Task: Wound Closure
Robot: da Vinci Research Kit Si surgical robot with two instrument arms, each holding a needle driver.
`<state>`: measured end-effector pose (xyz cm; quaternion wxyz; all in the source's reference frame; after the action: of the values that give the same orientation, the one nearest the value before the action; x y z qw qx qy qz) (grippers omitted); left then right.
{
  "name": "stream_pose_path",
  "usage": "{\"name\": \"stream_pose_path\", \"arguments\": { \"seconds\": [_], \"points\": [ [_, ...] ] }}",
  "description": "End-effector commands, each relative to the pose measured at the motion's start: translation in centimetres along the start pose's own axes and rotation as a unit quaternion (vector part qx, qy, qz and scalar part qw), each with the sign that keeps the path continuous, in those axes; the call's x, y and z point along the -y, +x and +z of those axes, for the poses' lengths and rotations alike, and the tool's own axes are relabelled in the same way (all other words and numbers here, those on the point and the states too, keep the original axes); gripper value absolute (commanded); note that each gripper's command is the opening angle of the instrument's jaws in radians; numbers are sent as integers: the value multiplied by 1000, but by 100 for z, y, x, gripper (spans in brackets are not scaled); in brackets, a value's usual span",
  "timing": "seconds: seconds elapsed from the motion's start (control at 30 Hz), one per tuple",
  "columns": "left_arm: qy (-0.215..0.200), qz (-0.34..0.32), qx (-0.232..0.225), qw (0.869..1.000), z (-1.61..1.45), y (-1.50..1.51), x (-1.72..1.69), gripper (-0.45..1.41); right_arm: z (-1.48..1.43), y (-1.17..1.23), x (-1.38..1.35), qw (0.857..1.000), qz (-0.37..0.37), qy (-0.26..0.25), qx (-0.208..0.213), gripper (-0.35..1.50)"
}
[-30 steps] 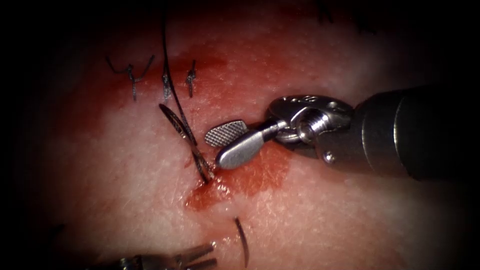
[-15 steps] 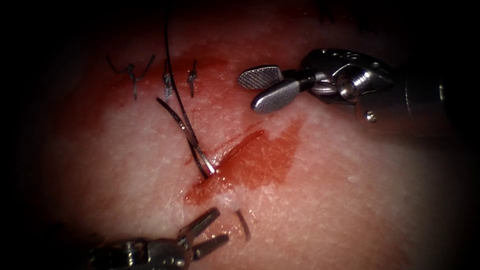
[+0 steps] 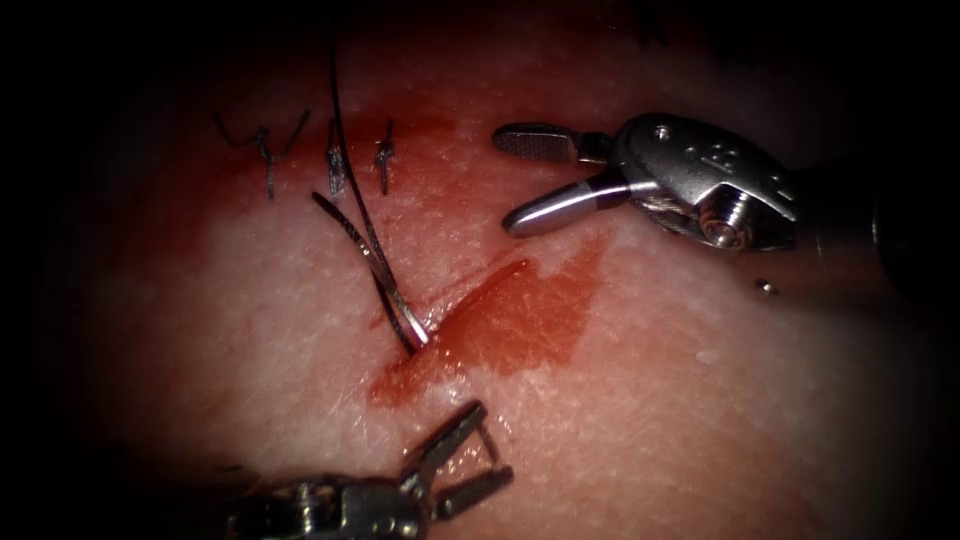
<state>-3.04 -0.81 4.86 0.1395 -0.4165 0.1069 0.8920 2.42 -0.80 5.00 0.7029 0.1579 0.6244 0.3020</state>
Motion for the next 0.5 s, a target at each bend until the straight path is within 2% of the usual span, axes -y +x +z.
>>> {"name": "stream_pose_path", "arguments": {
  "seconds": [0.03, 0.17, 0.23, 0.27, 0.33, 0.47, 0.5],
  "points": [
    [1, 4, -2, 1000, 7, -1, -8, 57, 7, -9, 0, 1000, -1, 1, -1, 105],
    [14, 2, -20, 1000, 12, 4, -9, 47, 5, -13, -1, 1000, -4, -3, 1, 105],
    [31, 1, -43, 999, 13, 7, -5, 26, 4, -16, -1, 1000, -6, -2, 1, 101],
    [36, 0, -49, 998, 13, 8, -3, 9, 4, -18, 0, 1000, -7, -2, 2, 99],
    [48, -4, -68, 996, 9, 10, 1, -45, 3, -22, 1, 1000, -9, -1, 2, 94],
    [26, -41, -96, 994, 5, 13, 2, -45, 2, -27, 1, 1000, -12, 0, 2, 88],
    [-3, -87, -121, 989, 4, 17, 0, -45, 1, -30, 2, 1000, -17, 0, 2, 84]
  ]
}}
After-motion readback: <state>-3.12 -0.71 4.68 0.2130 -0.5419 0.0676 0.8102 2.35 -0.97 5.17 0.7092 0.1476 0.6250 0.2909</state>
